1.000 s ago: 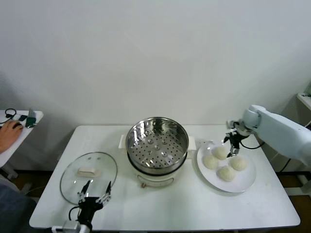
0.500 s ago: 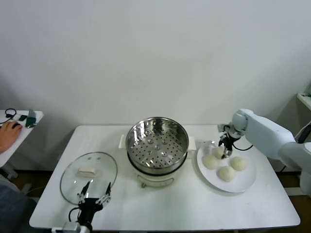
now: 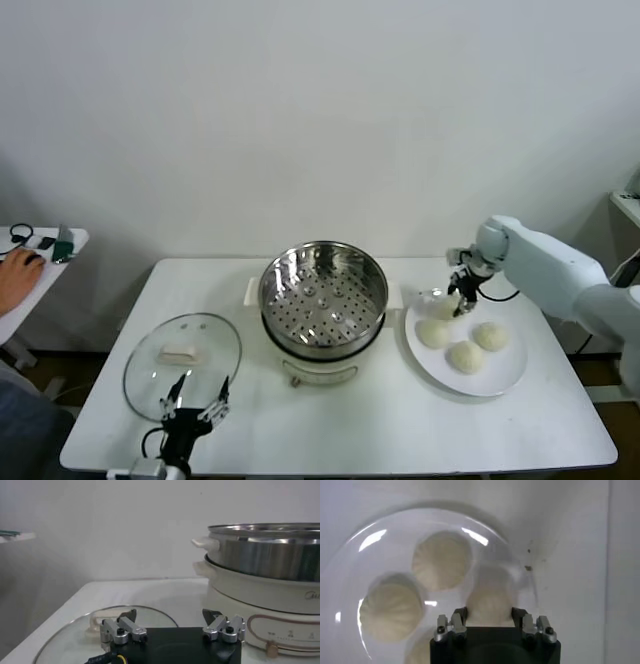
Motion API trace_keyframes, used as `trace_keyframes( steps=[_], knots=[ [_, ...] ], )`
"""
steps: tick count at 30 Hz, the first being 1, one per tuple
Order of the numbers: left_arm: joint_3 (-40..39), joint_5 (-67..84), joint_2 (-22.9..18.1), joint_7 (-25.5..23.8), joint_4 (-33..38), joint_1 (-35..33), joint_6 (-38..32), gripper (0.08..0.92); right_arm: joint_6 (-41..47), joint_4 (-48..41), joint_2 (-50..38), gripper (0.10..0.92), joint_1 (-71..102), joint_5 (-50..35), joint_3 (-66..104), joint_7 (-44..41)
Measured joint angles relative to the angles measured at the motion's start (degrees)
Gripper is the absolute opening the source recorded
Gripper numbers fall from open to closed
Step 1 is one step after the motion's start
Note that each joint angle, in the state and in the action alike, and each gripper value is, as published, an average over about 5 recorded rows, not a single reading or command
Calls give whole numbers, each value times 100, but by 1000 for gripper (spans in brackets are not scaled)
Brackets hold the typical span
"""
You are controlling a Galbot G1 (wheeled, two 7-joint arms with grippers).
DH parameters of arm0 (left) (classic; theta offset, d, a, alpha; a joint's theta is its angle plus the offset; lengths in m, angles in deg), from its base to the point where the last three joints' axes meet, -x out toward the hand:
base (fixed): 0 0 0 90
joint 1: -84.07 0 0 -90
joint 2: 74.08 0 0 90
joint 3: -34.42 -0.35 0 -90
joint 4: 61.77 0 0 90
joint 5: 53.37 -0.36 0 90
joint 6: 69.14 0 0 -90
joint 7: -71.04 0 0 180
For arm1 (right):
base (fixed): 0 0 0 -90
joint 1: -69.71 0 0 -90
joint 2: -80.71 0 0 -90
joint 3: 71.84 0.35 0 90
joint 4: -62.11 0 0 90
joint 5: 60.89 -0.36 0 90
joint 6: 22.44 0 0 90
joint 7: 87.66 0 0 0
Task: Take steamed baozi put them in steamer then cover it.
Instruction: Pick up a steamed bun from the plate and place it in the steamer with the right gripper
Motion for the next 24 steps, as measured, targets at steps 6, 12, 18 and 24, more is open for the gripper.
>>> trace_keyframes(
  steps=[6,12,18,24],
  knots=[
    [-18,-44,21,5,58,-38,-2,823,-441,866,24,611,-1146,-298,-657,-40],
    [-32,-81,38,4,137,-95,-5,823,-1057,1918,215,611,-2285,-382,-1139,-7],
    [-22,-92,61,5,209,-109,-7,823,-1842,2746,599,610,-2863,-123,-1407,177],
    [16,-85,70,9,253,-95,-13,823,-2564,3012,1045,610,-2831,526,-1469,455]
  ],
)
